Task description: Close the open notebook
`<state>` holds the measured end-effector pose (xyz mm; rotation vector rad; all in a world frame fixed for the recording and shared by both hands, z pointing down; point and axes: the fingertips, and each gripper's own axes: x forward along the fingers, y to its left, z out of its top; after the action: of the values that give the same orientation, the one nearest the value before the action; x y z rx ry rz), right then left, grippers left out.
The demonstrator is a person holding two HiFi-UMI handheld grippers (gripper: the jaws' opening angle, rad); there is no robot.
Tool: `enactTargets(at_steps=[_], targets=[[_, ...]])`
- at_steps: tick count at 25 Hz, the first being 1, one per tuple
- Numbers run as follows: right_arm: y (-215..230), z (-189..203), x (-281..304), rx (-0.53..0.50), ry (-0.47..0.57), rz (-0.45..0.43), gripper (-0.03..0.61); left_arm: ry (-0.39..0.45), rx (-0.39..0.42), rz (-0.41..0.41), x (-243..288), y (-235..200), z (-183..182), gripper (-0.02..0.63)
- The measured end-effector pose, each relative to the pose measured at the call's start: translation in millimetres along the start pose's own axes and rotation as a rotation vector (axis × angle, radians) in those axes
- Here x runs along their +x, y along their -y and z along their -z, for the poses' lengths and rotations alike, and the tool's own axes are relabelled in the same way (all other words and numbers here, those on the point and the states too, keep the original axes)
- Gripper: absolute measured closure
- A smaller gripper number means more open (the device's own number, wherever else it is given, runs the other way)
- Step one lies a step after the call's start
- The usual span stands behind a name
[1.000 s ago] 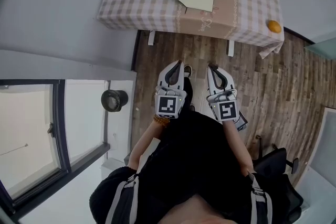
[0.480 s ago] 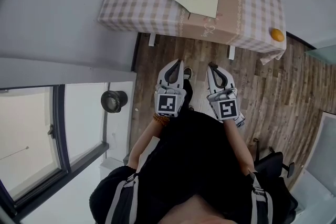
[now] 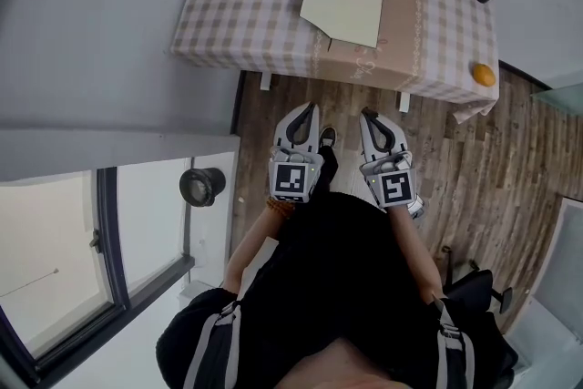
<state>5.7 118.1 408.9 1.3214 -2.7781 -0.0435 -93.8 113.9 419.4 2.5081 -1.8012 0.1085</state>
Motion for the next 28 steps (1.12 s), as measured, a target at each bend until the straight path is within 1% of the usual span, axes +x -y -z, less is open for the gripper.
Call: enactTargets(at_steps=[16,28], targets=[[43,7,52,0.004,-0.026,0.026,0.577,-0.024,-0.014,0.011,65,-27,6,0.611],[52,11,100,-0.011,-0.047,0.024,0.578,-0.033,-0.035,0.001,102,-66,14,0.611]])
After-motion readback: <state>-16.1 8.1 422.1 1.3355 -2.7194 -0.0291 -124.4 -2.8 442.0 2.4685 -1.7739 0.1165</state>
